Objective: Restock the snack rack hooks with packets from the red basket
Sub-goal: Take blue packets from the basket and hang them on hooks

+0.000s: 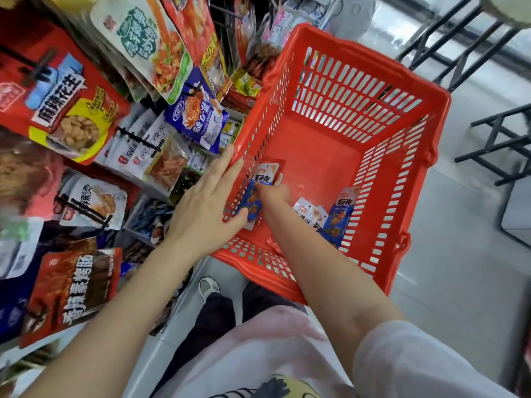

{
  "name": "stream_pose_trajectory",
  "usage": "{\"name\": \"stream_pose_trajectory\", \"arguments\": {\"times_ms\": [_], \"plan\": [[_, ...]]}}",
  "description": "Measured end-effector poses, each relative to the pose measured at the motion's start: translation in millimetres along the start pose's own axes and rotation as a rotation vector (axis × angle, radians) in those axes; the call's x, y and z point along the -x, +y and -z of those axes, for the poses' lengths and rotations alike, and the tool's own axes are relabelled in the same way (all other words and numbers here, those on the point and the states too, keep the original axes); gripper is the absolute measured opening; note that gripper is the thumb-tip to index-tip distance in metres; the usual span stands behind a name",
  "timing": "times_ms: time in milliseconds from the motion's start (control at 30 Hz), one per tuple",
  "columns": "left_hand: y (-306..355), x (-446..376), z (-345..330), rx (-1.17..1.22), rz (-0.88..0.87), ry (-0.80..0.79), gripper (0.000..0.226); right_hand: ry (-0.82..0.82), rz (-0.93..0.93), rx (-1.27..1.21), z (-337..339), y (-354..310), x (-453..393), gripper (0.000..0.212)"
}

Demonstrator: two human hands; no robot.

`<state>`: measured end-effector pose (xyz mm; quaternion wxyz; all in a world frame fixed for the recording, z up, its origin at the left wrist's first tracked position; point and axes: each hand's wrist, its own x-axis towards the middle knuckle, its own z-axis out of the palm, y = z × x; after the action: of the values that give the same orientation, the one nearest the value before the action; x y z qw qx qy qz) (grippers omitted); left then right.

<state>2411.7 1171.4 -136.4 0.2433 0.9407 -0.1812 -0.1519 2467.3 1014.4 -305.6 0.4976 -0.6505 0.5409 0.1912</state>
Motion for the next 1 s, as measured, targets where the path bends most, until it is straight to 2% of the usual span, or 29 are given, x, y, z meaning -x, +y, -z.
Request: {"name": "stream_pose_trajectory", "arguments": {"times_ms": [100, 167, 233, 333, 433, 567, 667, 733, 833, 900, 1000], "plan": [[-1, -1, 1, 0.025, -0.012, 0.005, 0.083, -0.050, -0.026, -0.136, 14, 2, -4, 0.037], [-1, -1, 1, 0.035, -0.018, 0.007, 0.082, -0.093, -0.038, -0.180, 15, 6, -9, 0.039], [-1, 0, 1, 0.033, -0.018, 0.008, 0.082, -0.181, 0.007, -0.221, 10, 10, -8, 0.030], [-1, 1, 1, 0.014, -0.013, 0.001, 0.083, -0.325, 0.064, -0.163, 15, 17, -4, 0.019], [1, 1, 1, -0.024, -0.001, -0.013, 0.084, -0.331, 0.076, -0.110, 42, 18, 3, 0.018], [1, 1, 1, -0.047, 0.000, -0.027, 0.088, -0.232, 0.012, -0.170, 93, 29, 3, 0.025], [1, 1, 2, -0.037, -0.010, -0.036, 0.087, -0.073, -0.012, -0.025, 114, 57, -1, 0.026], [1, 1, 1, -0.031, -0.014, -0.039, 0.087, -0.030, -0.008, 0.067, 112, 67, -5, 0.037], [0, 0, 0, -0.011, -0.012, -0.026, 0.086, -0.026, -0.022, 0.185, 98, 59, -6, 0.035], [-1, 0, -1, -0.011, -0.015, -0.017, 0.086, 0.006, -0.034, 0.202, 91, 47, 4, 0.042], [-2, 0, -2, -0.003, -0.023, -0.004, 0.085, 0.067, 0.086, 0.217, 78, 38, 1, 0.040]]}}
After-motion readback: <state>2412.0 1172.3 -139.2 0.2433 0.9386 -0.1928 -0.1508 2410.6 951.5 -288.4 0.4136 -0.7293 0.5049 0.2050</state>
